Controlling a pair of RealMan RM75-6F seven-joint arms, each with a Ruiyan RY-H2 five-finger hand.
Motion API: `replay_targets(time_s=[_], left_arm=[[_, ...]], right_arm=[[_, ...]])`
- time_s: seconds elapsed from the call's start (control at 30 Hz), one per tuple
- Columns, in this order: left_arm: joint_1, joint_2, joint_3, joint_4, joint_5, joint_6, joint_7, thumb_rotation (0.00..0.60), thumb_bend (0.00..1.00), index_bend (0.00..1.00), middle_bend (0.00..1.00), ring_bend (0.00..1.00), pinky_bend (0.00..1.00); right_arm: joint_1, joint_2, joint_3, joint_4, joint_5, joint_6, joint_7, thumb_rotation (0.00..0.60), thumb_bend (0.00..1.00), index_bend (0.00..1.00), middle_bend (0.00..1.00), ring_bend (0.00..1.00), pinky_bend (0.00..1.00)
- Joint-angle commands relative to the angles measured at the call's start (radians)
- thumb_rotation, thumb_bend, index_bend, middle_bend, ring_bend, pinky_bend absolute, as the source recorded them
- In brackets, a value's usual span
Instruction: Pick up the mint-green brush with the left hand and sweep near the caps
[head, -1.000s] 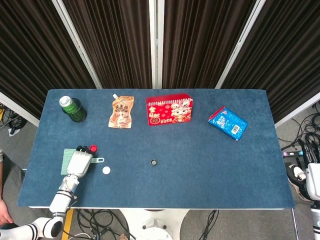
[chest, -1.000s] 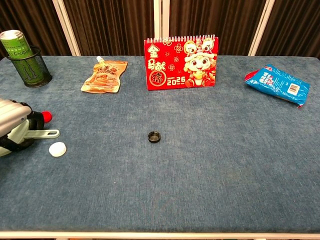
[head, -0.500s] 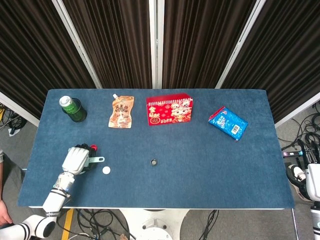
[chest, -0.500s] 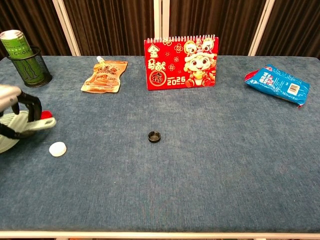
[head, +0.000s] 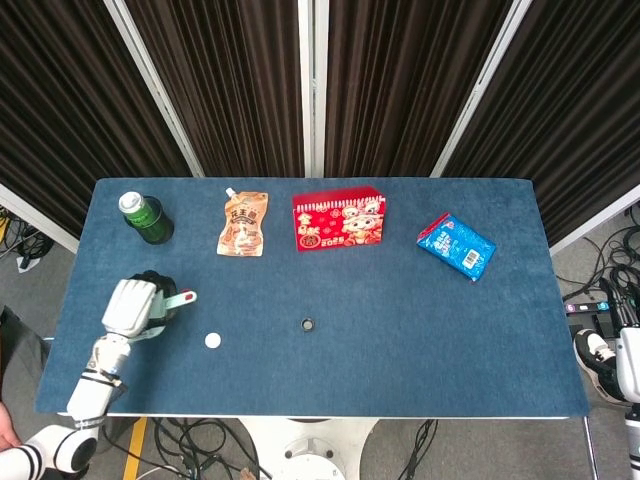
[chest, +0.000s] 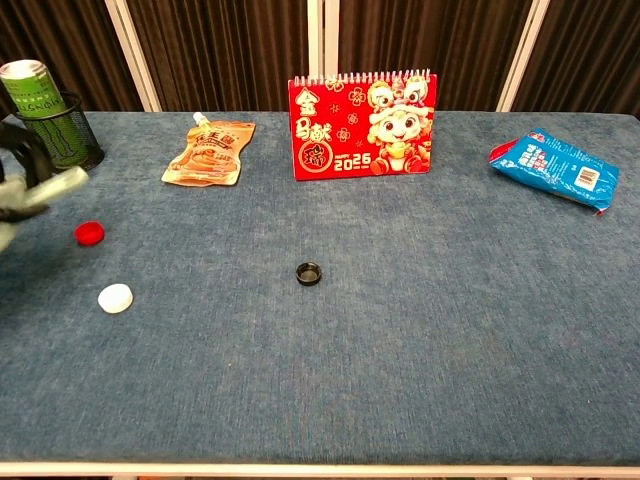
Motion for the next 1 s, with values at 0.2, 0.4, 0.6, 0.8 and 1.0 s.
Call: replay_targets(time_s=[0.2,0.4,0.6,0.8,1.0], left_arm=[[-0.046,-0.035,-0.027,0.158,0.057,-0.009,-0.320,0.600,0.35,0.54,0.57,0.37,0.46],[-0.094,-0.151,-0.021,0.448,0.103,-0.001,-0.577,0.600,0.35,0.55,0.57,0.37,0.46],[-0.116,-0.276,-0.021,0.688,0.105,0.012,-0.840,0.600,0.35,0.55,0.57,0.37,0.48],[-0.134,-0.372,-0.004,0.831,0.107,-0.015,-0.986,0.600,0.35,0.55,0.57,0.37,0.48],[-0.159,-0.426,0.016,0.899,0.116,-0.043,-1.069,0.600,0.35,0.55,0.57,0.37,0.48]], right_arm=[[0.001,0.015,0.003,-0.007,-0.011,0.008,0.000,0.600,0.25,0.03,0.16,0.00,0.04],[-0.005,0.026,0.004,-0.021,-0.010,0.017,-0.007,0.600,0.25,0.03,0.16,0.00,0.04],[-0.009,0.031,0.003,-0.038,-0.006,0.018,-0.017,0.600,0.25,0.03,0.16,0.00,0.04],[-0.015,0.039,0.002,-0.062,-0.006,0.025,-0.035,0.600,0.25,0.03,0.17,0.00,0.04],[-0.017,0.044,-0.003,-0.086,-0.010,0.025,-0.063,0.600,0.25,0.03,0.17,0.00,0.04]])
